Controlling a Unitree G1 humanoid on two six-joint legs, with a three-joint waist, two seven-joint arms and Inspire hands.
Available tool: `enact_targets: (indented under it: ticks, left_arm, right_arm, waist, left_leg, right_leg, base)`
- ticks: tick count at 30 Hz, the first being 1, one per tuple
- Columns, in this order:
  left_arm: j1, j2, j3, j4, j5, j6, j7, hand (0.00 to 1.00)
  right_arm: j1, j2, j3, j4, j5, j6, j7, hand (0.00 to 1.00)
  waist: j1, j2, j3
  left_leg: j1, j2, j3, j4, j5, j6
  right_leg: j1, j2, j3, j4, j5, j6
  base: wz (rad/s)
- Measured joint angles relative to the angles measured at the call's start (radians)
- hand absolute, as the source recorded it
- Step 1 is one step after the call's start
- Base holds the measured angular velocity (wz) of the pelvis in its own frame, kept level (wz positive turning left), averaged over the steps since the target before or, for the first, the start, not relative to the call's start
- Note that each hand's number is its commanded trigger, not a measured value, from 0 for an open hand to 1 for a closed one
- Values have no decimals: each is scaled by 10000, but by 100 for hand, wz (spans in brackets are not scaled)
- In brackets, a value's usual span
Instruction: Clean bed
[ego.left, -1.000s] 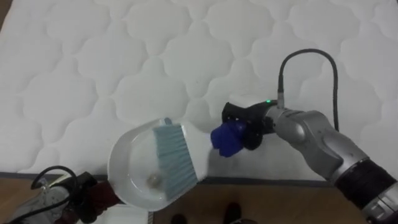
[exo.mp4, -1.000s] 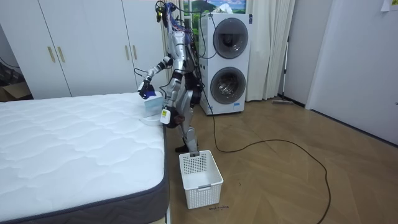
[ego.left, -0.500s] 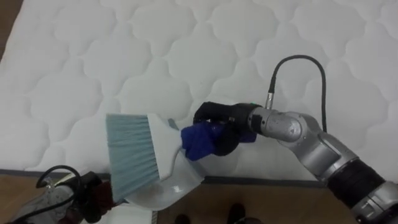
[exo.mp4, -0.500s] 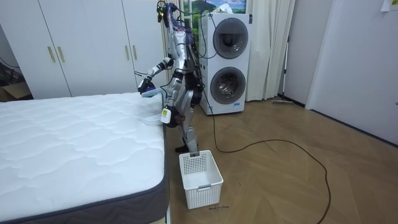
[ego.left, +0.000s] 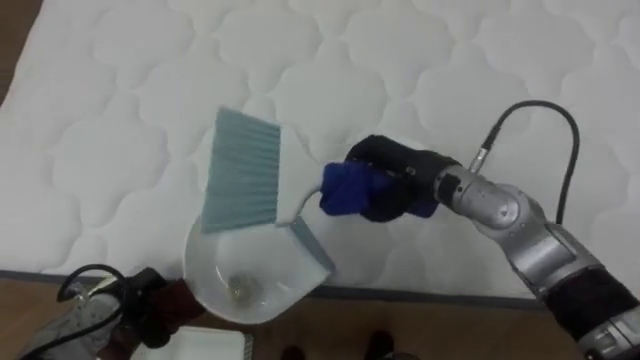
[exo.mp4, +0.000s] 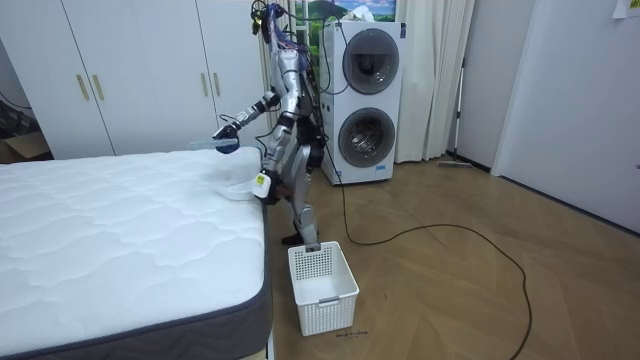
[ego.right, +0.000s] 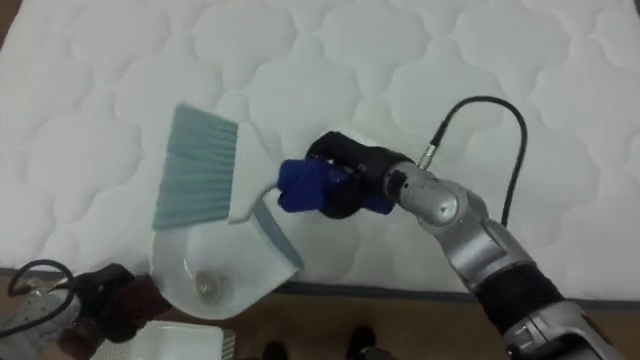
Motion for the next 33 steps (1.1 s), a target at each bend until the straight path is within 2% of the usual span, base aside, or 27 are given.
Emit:
enact_targets:
  ticks: [1, 2, 3, 7, 10, 14, 15, 21, 24, 28, 33]
  left_arm:
    - [38, -25, 80, -140, 11, -1, 30, 100]
    - [130, -106, 319, -394, 29, -6, 102, 100]
    - [136, -169, 480, -506, 35, -12, 106, 100]
    - [263, -581, 1286, -1228, 44, -66, 531, 100]
    - [647, -682, 1617, -1978, 64, -66, 736, 100]
    - [1386, -790, 1767, -2928, 72, -45, 892, 100]
    - [1578, -788, 1786, -3262, 70, 15, 901, 100]
    - [2392, -999, 2461, -4673, 76, 175, 1062, 100]
    - [2778, -1028, 2554, -5455, 49, 171, 1177, 100]
    - [3160, -1127, 2559, -5979, 53, 169, 1293, 100]
    - [3221, -1124, 2636, -6471, 52, 164, 1294, 100]
  right_arm:
    - [57, 4, -167, 90, 4, -48, -157, 85]
    - [150, 39, -508, 293, 10, -76, -462, 25]
    - [235, 41, -745, 378, 59, -87, -610, 0]
    - [654, -4, -2033, 980, 907, -91, -1830, 0]
    - [762, -7, -2683, 1031, 1177, -92, -2509, 0]
    - [1258, -9, -3229, 1377, 1760, -94, -3170, 0]
    - [1391, -8, -3296, 1568, 1797, -73, -3332, 0]
    - [1973, -11, -3620, 1495, 1934, -15, -3492, 0]
    - [2417, -11, -3785, 820, 2177, -30, -3832, 0]
    - [2919, -8, -3804, -82, 2152, -54, -4179, 0]
    - [3196, -8, -3825, -771, 1713, -115, -4176, 0]
  waist:
    - [-84, 0, 0]
    - [-135, -2, -3]
    - [-175, -2, -3]
    - [-235, -44, -43]
    - [-429, -39, -62]
    - [-438, -52, -222]
    - [-412, -78, -319]
    - [-449, -108, -399]
    - [-461, -133, -497]
    - [-470, -149, -523]
    - [-429, -159, -528]
  left_leg:
    - [1, -5, 0, 1, 1, 4]
    - [37, -17, -6, -2, 4, 13]
    - [59, -18, -21, -3, 5, 16]
    - [490, -16, 44, -239, 6, 18]
    - [816, -13, 35, -379, 7, 19]
    - [1552, 51, 38, -768, 9, 14]
    - [1690, 73, 53, -869, 11, 8]
    - [2658, 74, 69, -1395, 48, -46]
    - [3198, 123, 69, -1628, 52, -56]
    - [3889, 162, 70, -1976, 60, -77]
    - [4273, 170, 65, -2231, 65, -92]
  right_leg:
    - [4, -6, 3, -2, -4, 11]
    - [50, -7, 6, -38, 3, 37]
    - [98, -4, -10, -91, 21, 53]
    - [500, 4, 13, -285, 21, 98]
    - [859, 83, -1, -489, 27, 128]
    - [1608, 244, -22, -917, 43, 154]
    - [1746, 305, -5, -1026, 60, 170]
    - [2625, 380, -10, -1407, 79, 211]
    - [3229, 516, -5, -1775, 122, 258]
    - [3991, 688, -11, -2229, 155, 311]
    - [4366, 742, -36, -2450, 168, 338]
  base:
    - [4]
    - [0]
    - [3]
    - [-4]
    - [-2]
    - [0]
    - [-3]
    - [-4]
    - [1]
    - [2]
    - [1]
